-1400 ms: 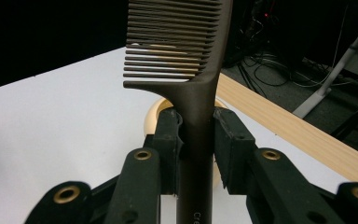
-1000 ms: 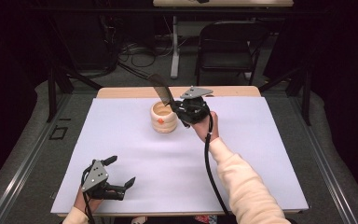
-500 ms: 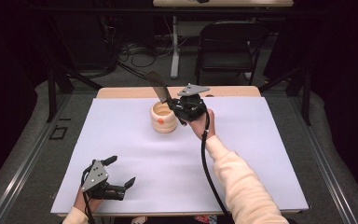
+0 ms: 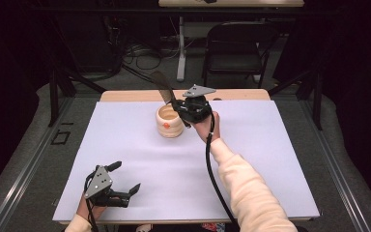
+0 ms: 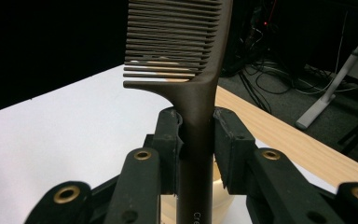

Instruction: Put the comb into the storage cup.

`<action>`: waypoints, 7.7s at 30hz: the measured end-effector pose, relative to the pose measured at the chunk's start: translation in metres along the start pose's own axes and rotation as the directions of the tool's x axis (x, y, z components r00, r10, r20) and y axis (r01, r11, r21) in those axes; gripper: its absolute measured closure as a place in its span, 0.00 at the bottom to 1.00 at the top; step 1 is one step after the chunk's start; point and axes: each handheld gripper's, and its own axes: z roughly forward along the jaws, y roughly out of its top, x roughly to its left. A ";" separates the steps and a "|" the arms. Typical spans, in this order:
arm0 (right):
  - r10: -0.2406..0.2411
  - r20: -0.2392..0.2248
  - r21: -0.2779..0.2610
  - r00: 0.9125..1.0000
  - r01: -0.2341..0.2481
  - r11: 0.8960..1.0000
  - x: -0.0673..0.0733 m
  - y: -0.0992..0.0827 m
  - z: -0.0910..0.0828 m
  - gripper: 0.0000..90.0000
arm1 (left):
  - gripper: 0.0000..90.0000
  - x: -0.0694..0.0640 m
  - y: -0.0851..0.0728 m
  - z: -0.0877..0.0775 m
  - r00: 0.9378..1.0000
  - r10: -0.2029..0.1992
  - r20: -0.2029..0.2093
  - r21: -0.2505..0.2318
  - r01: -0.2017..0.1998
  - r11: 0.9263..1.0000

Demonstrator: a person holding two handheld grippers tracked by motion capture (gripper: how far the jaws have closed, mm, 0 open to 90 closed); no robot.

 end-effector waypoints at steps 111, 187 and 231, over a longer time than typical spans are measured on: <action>-0.004 0.045 -0.109 0.999 0.009 0.994 0.002 0.002 0.075 0.80 | 0.02 0.000 0.001 0.000 1.000 0.006 0.009 -0.008 -0.006 1.000; -0.006 0.013 0.019 1.000 0.005 1.000 0.001 -0.030 0.091 0.79 | 0.02 -0.001 0.001 0.000 1.000 0.008 0.008 -0.006 -0.007 1.000; -0.028 -0.064 0.131 0.998 0.036 0.991 0.002 -0.023 0.053 0.30 | 0.02 -0.002 0.001 0.001 1.000 0.008 0.006 -0.003 -0.008 1.000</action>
